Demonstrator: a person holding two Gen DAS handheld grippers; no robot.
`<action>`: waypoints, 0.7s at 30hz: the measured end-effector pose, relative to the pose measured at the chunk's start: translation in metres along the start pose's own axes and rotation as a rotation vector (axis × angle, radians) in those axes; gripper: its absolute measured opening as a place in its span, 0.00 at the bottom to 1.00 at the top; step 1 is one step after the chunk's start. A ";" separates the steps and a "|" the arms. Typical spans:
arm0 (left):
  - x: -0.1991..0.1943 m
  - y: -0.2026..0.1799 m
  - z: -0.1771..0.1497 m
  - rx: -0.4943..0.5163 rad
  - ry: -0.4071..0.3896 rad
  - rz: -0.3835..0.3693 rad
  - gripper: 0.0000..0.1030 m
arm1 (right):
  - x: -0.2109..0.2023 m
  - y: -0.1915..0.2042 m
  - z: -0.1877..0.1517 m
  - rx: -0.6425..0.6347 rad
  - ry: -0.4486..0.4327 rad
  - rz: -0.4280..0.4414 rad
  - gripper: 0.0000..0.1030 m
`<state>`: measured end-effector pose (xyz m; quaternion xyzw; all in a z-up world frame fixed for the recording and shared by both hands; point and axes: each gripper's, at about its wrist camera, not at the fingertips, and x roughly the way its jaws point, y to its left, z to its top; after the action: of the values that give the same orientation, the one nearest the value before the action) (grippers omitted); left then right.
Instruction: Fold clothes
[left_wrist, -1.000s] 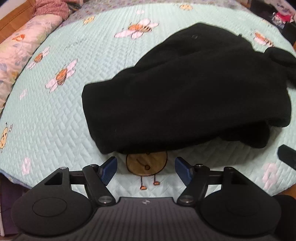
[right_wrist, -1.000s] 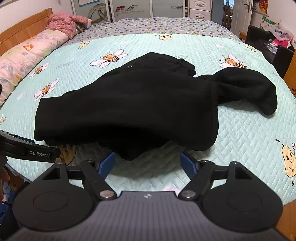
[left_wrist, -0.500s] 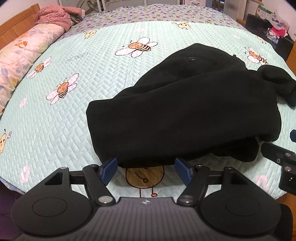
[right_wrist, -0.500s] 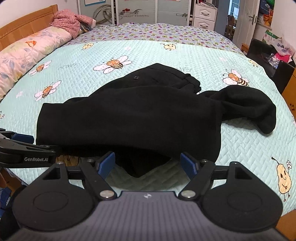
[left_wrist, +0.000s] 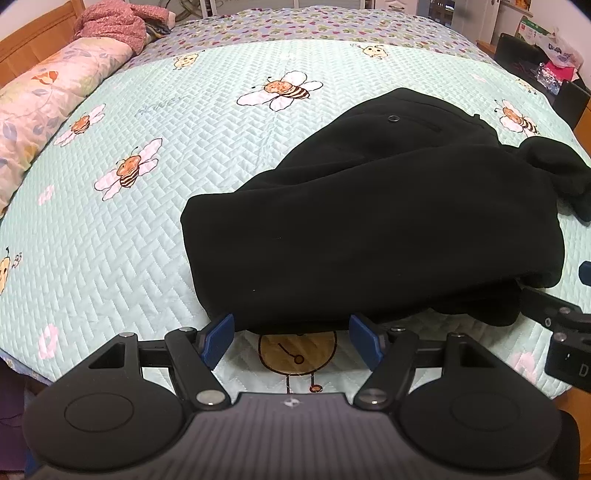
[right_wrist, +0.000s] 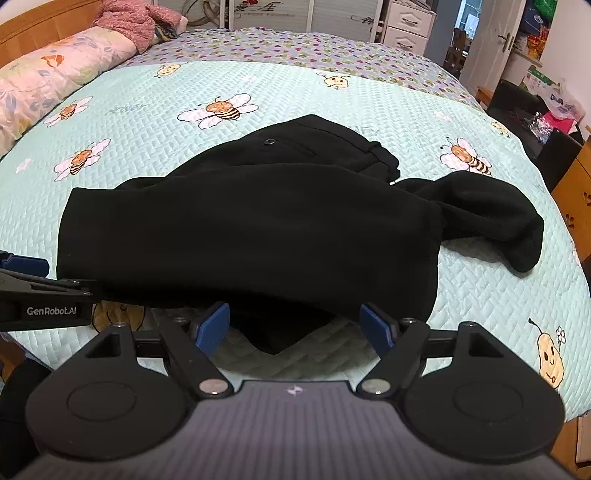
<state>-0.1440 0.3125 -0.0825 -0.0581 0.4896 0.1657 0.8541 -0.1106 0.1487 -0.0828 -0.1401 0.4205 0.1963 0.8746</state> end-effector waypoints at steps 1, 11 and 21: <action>0.000 0.000 0.000 -0.001 0.000 0.001 0.70 | 0.000 0.001 0.001 -0.002 -0.001 0.000 0.76; -0.004 0.021 0.000 -0.084 -0.025 -0.096 0.70 | 0.001 -0.014 0.000 0.047 -0.007 0.044 0.76; -0.005 0.078 -0.019 -0.185 -0.173 -0.130 0.70 | 0.012 -0.119 -0.022 0.456 -0.126 0.144 0.76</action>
<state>-0.1882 0.3795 -0.0829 -0.1538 0.3922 0.1590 0.8929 -0.0642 0.0371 -0.0962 0.1036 0.4076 0.1668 0.8918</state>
